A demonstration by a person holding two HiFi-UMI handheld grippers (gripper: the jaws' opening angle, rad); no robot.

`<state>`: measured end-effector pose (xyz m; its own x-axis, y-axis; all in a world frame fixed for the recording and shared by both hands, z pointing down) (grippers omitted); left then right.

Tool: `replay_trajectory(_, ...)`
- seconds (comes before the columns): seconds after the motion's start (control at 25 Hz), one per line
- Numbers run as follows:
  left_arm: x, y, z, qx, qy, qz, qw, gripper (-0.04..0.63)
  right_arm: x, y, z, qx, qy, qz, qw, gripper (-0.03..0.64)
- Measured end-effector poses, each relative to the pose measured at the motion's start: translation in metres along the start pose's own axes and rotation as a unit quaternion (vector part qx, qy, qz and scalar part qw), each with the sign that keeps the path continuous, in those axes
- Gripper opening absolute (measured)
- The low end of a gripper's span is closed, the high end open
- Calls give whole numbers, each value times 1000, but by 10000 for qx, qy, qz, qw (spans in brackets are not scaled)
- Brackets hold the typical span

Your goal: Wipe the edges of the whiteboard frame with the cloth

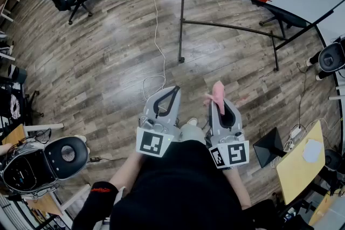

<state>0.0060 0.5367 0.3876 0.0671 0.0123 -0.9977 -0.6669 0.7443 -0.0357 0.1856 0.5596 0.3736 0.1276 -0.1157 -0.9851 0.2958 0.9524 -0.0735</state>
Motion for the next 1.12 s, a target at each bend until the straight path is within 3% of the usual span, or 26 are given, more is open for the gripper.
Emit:
replay_trajectory(0.12, 10, -8, 6, -110, -517, 176, 9984, 3, 1, 1, 7, 32, 1, -10, 10000, 55)
replay_trajectory(0.44, 13, -24, 27, -109, -604, 150, 9980, 2, 1, 7, 27, 157, -12, -16, 9999, 55)
replay_trajectory(0.68, 1, -29, 41, 52, 133, 44, 9999, 2, 0, 15, 43, 159, 60, 44, 9998, 55)
replay_trajectory(1.12, -3, -56, 74, 132, 179, 164, 9996, 0, 0, 29, 86, 33, 157, 134, 9998, 58)
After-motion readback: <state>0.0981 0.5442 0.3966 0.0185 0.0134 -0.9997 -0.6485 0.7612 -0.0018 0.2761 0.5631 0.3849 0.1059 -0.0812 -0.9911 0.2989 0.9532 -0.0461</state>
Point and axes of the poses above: the fingertips, and each gripper's own axes: y backward along the fingers, z to its right, x out of its top, the point moved 7 cm from there along y, backward along the fingers, and after that the axes turned 9 degrees about -x, right-handed, at the moved point
